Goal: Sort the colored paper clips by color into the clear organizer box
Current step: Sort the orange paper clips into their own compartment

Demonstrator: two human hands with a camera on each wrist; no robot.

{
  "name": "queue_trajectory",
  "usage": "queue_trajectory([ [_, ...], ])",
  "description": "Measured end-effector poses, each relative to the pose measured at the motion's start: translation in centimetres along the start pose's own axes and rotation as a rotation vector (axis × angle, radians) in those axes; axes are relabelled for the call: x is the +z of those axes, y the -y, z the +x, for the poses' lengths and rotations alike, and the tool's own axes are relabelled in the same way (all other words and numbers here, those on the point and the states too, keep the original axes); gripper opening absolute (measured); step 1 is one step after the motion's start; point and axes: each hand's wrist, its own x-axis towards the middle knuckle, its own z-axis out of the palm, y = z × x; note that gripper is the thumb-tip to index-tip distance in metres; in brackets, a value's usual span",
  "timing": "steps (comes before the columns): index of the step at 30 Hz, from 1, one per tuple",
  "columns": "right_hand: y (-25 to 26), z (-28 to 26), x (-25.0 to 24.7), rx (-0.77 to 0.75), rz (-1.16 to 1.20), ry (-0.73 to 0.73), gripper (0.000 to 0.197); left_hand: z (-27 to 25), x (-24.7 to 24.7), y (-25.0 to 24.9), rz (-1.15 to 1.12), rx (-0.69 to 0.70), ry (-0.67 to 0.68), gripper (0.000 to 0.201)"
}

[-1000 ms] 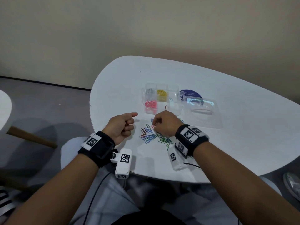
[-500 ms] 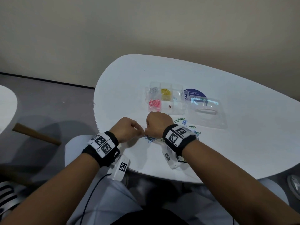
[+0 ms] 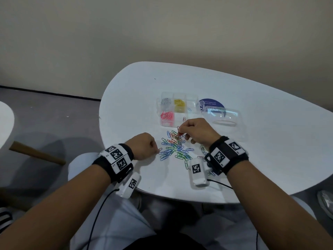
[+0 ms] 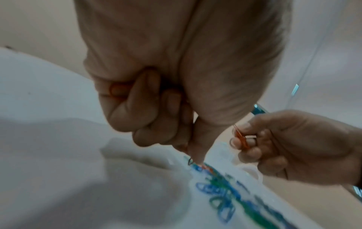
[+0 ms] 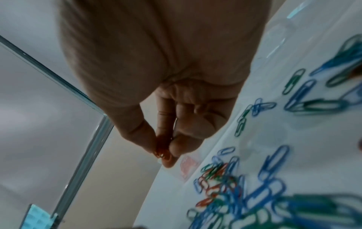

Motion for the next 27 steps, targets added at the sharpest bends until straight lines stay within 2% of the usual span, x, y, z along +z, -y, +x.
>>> queue_trajectory([
  [2, 0.0, -0.4, 0.4, -0.015, 0.038, 0.033, 0.009, 0.0, -0.3, 0.0, -0.12, -0.002, -0.021, 0.025],
  [6, 0.6, -1.0, 1.7, -0.037, 0.171, 0.104, 0.009, -0.1, -1.0, -1.3, -0.518, 0.004, -0.035, 0.017],
  [12, 1.2, -1.6, 0.8, -0.059, 0.297, 0.006, 0.008, 0.1, -1.2, -3.8, -0.801, 0.031, -0.018, 0.02],
  [15, 1.6, -2.0, -0.3, -0.092, 0.305, -0.069, 0.006, 1.1, -0.9, -4.8, -1.191, -0.103, -0.001, 0.027],
  [18, 2.4, -2.2, -0.9, -0.22, 0.139, -0.161, 0.005, 2.4, -0.3, -6.3, -1.546, -0.274, 0.179, 0.041],
  [20, 2.8, -2.3, -1.0, -0.279, 0.008, -0.172, 0.006, 3.1, 0.1, -7.5, -1.61, -0.28, 0.29, 0.042],
  [23, 2.9, -2.6, -1.6, -0.27, -0.115, -0.159, 0.005, 3.9, 0.3, -9.2, -1.635, -0.259, 0.38, 0.036],
  [25, 2.7, -2.7, -2.5, -0.288, -0.098, -0.236, 0.004, 4.8, 0.0, -9.8, -1.706, -0.274, 0.365, 0.038],
  [27, 2.4, -2.9, -4.0, -0.305, -0.025, -0.329, 0.004, 6.3, -0.6, -10.2, -1.735, -0.258, 0.239, 0.041],
])
